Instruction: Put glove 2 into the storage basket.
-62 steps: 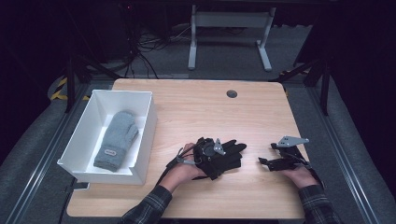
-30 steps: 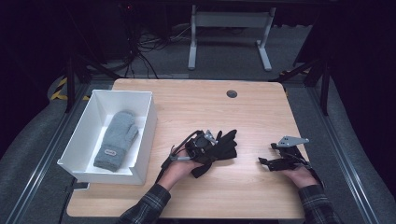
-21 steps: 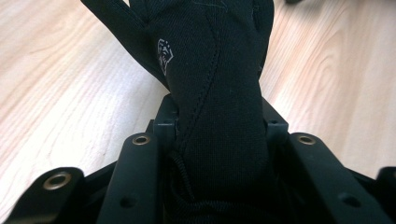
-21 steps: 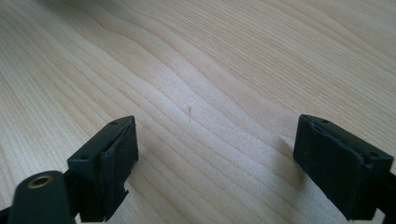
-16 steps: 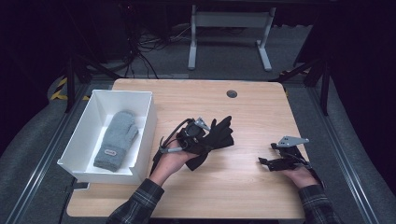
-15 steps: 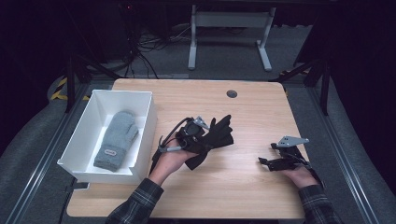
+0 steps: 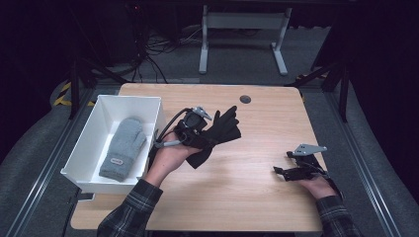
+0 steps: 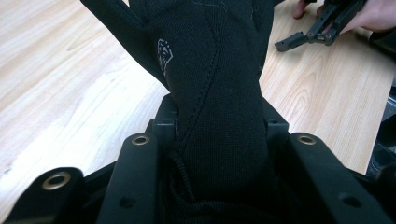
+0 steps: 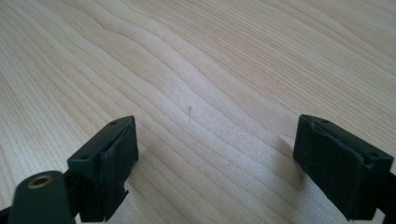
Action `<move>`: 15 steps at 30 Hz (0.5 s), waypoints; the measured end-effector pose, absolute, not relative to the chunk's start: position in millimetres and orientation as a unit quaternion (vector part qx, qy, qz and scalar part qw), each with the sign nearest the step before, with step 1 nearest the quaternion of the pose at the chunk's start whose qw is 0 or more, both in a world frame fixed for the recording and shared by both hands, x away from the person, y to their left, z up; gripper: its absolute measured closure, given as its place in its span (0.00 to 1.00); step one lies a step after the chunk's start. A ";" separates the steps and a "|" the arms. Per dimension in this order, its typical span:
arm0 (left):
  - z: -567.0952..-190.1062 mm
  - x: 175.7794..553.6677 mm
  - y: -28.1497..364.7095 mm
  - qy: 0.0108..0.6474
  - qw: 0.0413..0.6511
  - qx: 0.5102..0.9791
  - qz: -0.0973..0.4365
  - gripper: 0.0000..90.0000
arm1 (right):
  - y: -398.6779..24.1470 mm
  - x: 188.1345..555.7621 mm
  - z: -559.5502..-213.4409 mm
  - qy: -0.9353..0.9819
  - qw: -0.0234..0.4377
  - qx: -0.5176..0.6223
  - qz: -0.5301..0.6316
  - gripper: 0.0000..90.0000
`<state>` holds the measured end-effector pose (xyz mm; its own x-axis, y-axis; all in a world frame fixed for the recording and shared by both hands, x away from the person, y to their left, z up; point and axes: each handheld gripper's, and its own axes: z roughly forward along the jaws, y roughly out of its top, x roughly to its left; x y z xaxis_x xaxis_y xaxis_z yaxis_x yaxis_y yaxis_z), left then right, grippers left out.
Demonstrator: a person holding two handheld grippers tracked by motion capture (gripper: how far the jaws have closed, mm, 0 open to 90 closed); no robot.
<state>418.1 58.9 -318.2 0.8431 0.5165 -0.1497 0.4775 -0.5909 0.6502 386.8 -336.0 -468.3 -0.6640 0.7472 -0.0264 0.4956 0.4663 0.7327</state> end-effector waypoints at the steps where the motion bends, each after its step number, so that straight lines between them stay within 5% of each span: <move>1: -315.1 418.6 61.0 0.281 0.357 0.890 0.029 0.69 | -336.0 386.8 -468.3 0.838 0.175 0.371 0.360 0.16; 15: -282.6 425.5 95.9 0.299 0.356 0.884 0.045 0.69 | -336.0 386.8 -468.3 0.838 0.175 0.371 0.360 0.16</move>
<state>425.5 95.9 -282.6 0.8168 0.5610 -0.1345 0.4975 -0.5670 0.6565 386.8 -336.0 -468.3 -0.6638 0.7475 -0.0263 0.4959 0.4661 0.7327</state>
